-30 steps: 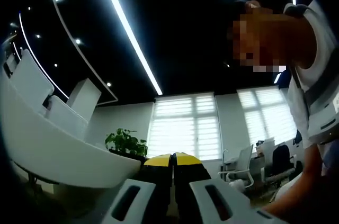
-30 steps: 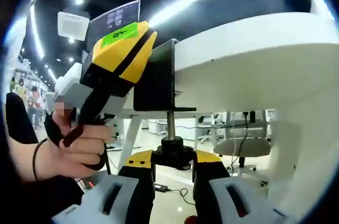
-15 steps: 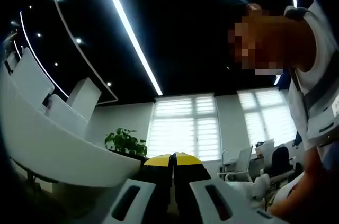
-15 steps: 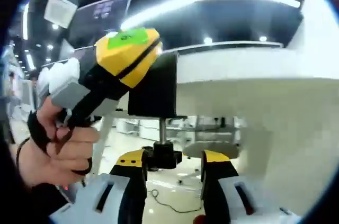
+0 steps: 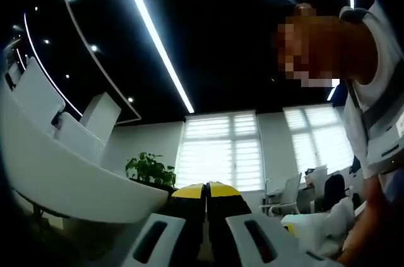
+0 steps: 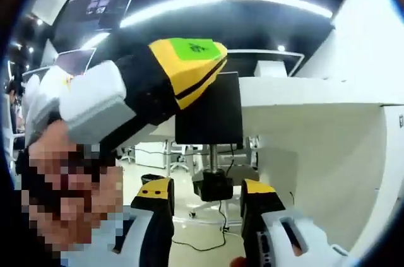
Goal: Clamp the fixed fixture on the desktop, loosen the retaining clip, secure it to the edge of the desk, and tighten the retaining clip.
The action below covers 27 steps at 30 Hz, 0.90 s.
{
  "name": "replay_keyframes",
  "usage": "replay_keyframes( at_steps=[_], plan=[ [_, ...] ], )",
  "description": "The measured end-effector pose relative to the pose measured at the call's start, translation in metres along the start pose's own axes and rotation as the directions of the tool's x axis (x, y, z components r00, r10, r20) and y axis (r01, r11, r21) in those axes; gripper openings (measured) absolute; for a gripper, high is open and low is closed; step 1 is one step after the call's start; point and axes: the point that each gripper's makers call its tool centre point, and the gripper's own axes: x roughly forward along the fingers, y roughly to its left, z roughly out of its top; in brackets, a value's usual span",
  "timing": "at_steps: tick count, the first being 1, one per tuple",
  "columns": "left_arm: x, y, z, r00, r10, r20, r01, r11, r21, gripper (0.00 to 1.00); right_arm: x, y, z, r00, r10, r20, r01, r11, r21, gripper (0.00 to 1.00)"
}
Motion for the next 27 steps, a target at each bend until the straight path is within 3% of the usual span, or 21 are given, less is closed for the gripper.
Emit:
replay_keyframes(
  at_steps=[3,6,11,14,20,21,27],
  plan=[
    [0.0001,-0.0002,-0.0001,1.000,-0.002,0.000,0.002,1.000,-0.002,0.02,0.0060,-0.0006,-0.0038,1.000,0.001,-0.009,-0.001,1.000,-0.006,0.29],
    [0.0003,-0.0003,0.0001,1.000,0.000,0.001,0.000,1.000,0.000,0.02,0.0060,-0.0049,-0.0043,1.000,-0.001,-0.002,0.000,1.000,-0.022,0.26],
    [0.0016,-0.0007,-0.0009,1.000,0.003,-0.009,-0.003,1.000,0.003,0.02,0.0058,-0.0009,-0.0036,0.998,0.064,0.029,-0.064,0.998,-0.022,0.26],
    [0.0014,-0.0005,-0.0006,1.000,0.002,-0.001,-0.002,1.000,-0.002,0.02,0.0041,0.0003,-0.0032,0.989,0.142,0.048,-0.142,0.990,0.003,0.26],
    [-0.0003,-0.0003,-0.0019,1.000,0.007,-0.016,-0.007,1.000,0.006,0.02,0.0035,0.0009,-0.0038,0.955,0.290,0.056,-0.290,0.957,-0.010,0.25],
    [-0.0010,0.0000,-0.0014,1.000,0.009,-0.021,-0.009,1.000,0.006,0.02,0.0035,0.0015,-0.0041,0.947,0.317,0.053,-0.316,0.948,-0.033,0.25],
    [-0.0028,0.0005,-0.0001,1.000,0.010,-0.022,-0.009,1.000,0.011,0.02,0.0042,0.0047,-0.0048,0.898,0.436,0.062,-0.437,0.899,0.004,0.25]
  ],
)
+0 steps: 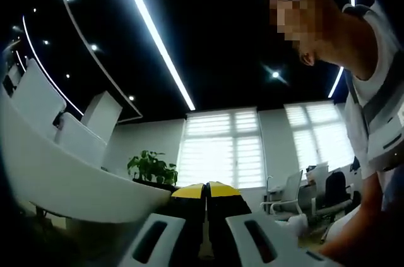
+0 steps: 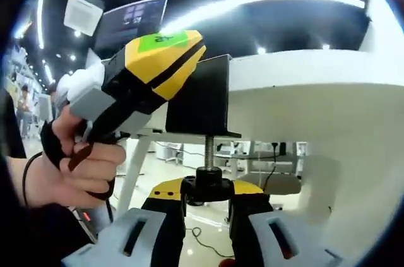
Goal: Clamp the fixed fixture on the desktop, loosen the retaining clip, secure it to the edge of the desk, and tighten the retaining clip.
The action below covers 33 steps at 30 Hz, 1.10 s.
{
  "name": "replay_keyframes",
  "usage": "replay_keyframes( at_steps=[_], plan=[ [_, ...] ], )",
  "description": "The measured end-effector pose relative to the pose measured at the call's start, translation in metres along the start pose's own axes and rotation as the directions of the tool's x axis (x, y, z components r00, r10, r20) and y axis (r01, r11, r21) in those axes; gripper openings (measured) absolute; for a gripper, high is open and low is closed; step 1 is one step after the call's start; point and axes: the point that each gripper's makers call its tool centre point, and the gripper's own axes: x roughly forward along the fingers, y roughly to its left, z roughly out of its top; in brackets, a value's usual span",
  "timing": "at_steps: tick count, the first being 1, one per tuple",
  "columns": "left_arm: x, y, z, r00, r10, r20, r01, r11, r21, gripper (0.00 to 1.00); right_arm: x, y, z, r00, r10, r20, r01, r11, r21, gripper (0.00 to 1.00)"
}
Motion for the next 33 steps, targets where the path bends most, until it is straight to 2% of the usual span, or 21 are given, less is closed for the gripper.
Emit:
replay_keyframes(
  at_steps=[6,9,12,14,18,21,24,28,33],
  plan=[
    [-0.001,0.000,-0.001,1.000,-0.005,-0.003,0.005,1.000,-0.004,0.02,-0.001,0.003,0.000,0.998,0.065,0.005,-0.065,0.997,0.040,0.25],
    [-0.001,0.000,-0.001,1.000,-0.005,-0.010,0.005,1.000,0.001,0.02,-0.001,0.005,0.001,0.999,0.051,0.001,-0.051,0.998,0.036,0.26],
    [-0.001,0.000,-0.001,1.000,-0.004,-0.007,0.004,1.000,0.003,0.02,-0.006,0.003,0.000,1.000,-0.003,-0.006,0.004,0.999,0.043,0.26],
    [-0.001,0.000,-0.001,1.000,-0.003,-0.007,0.003,1.000,0.004,0.02,-0.010,0.002,-0.002,0.997,-0.070,-0.012,0.070,0.995,0.065,0.28],
    [0.000,0.000,-0.002,1.000,-0.003,-0.006,0.003,1.000,0.003,0.02,-0.019,-0.002,0.000,0.974,-0.226,-0.006,0.226,0.971,0.075,0.34],
    [0.000,0.000,-0.003,1.000,-0.001,-0.013,0.001,1.000,0.013,0.02,-0.020,-0.007,0.005,0.952,-0.307,-0.003,0.307,0.951,0.016,0.34],
    [0.000,0.000,-0.004,1.000,0.001,-0.015,0.000,1.000,0.015,0.02,-0.014,-0.011,0.002,0.940,-0.339,-0.025,0.339,0.941,-0.011,0.36],
    [0.000,0.000,-0.004,1.000,0.001,-0.017,0.000,1.000,0.014,0.02,-0.008,-0.016,-0.002,0.935,-0.351,-0.043,0.352,0.936,0.011,0.38],
    [0.000,0.001,-0.003,1.000,-0.001,-0.015,0.001,1.000,0.011,0.02,-0.004,-0.009,-0.003,0.947,-0.318,-0.050,0.319,0.948,0.014,0.27]
  ],
)
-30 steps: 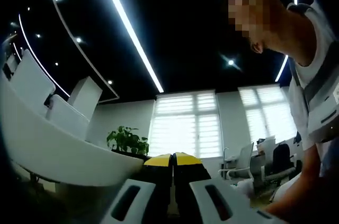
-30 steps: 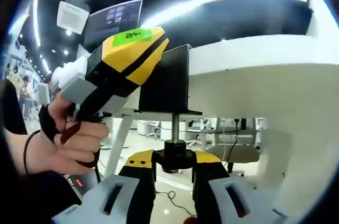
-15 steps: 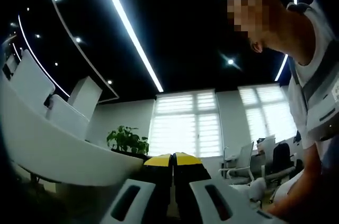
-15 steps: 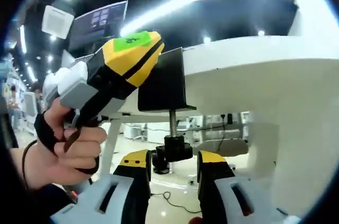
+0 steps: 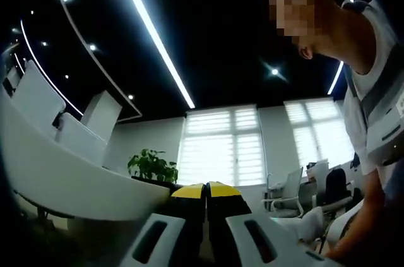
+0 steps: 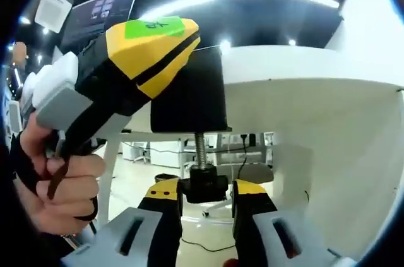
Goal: Clamp the fixed fixture on the desktop, loosen the retaining clip, secure it to the edge of the desk, and tighten the retaining clip.
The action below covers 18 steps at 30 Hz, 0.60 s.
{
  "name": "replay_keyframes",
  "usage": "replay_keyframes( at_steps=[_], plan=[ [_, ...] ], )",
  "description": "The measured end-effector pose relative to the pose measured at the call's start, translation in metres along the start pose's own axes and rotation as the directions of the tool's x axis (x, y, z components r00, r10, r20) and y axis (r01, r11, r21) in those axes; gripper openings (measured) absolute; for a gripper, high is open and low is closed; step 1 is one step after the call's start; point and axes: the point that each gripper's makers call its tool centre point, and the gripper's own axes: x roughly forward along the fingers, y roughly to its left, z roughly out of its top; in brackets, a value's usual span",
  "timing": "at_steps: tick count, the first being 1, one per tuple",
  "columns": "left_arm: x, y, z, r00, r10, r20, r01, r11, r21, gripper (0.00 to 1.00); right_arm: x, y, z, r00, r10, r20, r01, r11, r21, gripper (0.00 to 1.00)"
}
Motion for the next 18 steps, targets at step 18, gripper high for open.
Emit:
replay_keyframes(
  at_steps=[18],
  plan=[
    [0.001,0.000,0.000,1.000,0.000,0.005,0.000,1.000,-0.004,0.02,0.005,0.011,-0.003,0.940,0.342,0.007,-0.342,0.940,-0.011,0.26]
  ],
)
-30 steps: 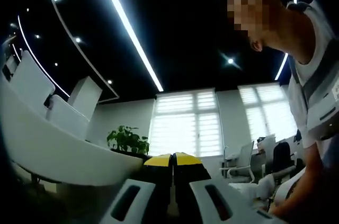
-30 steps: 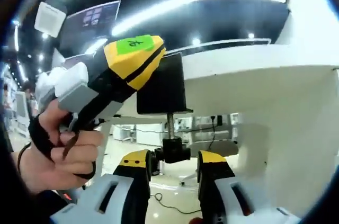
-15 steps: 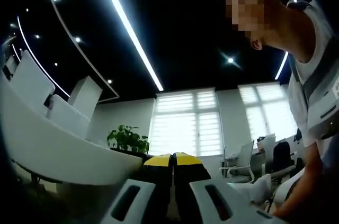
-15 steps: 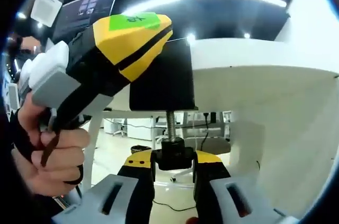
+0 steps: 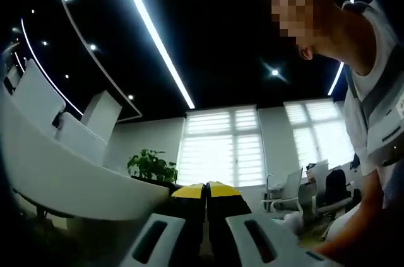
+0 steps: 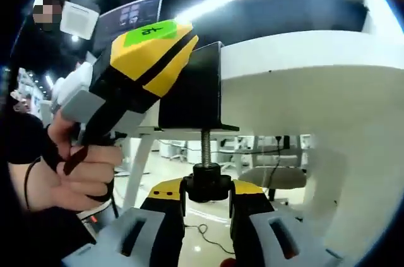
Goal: Clamp the fixed fixture on the desktop, loosen the retaining clip, secure it to the edge of the desk, and tighten the retaining clip.
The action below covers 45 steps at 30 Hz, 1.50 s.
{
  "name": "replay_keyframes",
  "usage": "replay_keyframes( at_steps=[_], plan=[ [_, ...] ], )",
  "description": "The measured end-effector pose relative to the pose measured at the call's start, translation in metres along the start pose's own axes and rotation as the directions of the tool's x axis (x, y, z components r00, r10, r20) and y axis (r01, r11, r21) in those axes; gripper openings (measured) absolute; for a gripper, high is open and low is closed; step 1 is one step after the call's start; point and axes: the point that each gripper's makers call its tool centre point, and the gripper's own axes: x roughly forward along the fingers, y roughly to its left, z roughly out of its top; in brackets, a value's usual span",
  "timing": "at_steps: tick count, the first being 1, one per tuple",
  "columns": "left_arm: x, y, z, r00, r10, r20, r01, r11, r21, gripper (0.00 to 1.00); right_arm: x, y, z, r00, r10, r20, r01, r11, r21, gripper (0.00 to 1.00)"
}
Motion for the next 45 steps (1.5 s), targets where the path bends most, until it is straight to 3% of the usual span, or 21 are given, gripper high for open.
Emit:
replay_keyframes(
  at_steps=[4,10,16,21,30,34,38,45],
  plan=[
    [0.001,0.000,-0.001,1.000,-0.002,-0.003,0.002,1.000,-0.001,0.02,0.001,0.003,0.000,0.997,0.077,0.006,-0.077,0.996,0.048,0.26],
    [0.001,-0.001,-0.002,1.000,-0.006,-0.005,0.006,1.000,-0.004,0.02,0.000,0.006,0.001,0.996,0.090,0.014,-0.091,0.994,0.065,0.27],
    [0.002,-0.001,-0.003,1.000,-0.006,-0.011,0.006,1.000,-0.001,0.02,-0.009,-0.003,-0.001,1.000,-0.027,0.002,0.027,0.998,0.059,0.32],
    [0.001,-0.002,-0.002,1.000,0.000,-0.014,0.000,1.000,0.004,0.02,-0.022,-0.008,-0.004,0.989,-0.148,-0.012,0.148,0.982,0.114,0.35],
    [0.001,-0.001,-0.001,1.000,-0.003,-0.007,0.003,1.000,-0.003,0.02,-0.019,0.004,0.001,0.967,-0.252,-0.028,0.253,0.967,0.026,0.35],
    [0.001,-0.001,-0.001,1.000,0.003,-0.006,-0.003,1.000,0.003,0.02,-0.014,-0.002,0.003,0.950,-0.311,-0.031,0.311,0.950,-0.016,0.35],
    [0.001,-0.001,-0.001,1.000,0.006,-0.003,-0.006,1.000,0.003,0.02,-0.009,-0.011,0.001,0.937,-0.345,-0.044,0.346,0.938,-0.001,0.32],
    [0.001,0.000,-0.001,1.000,0.002,0.000,-0.002,1.000,-0.002,0.02,-0.005,-0.008,0.003,0.952,-0.302,-0.039,0.303,0.953,0.001,0.27]
  ],
)
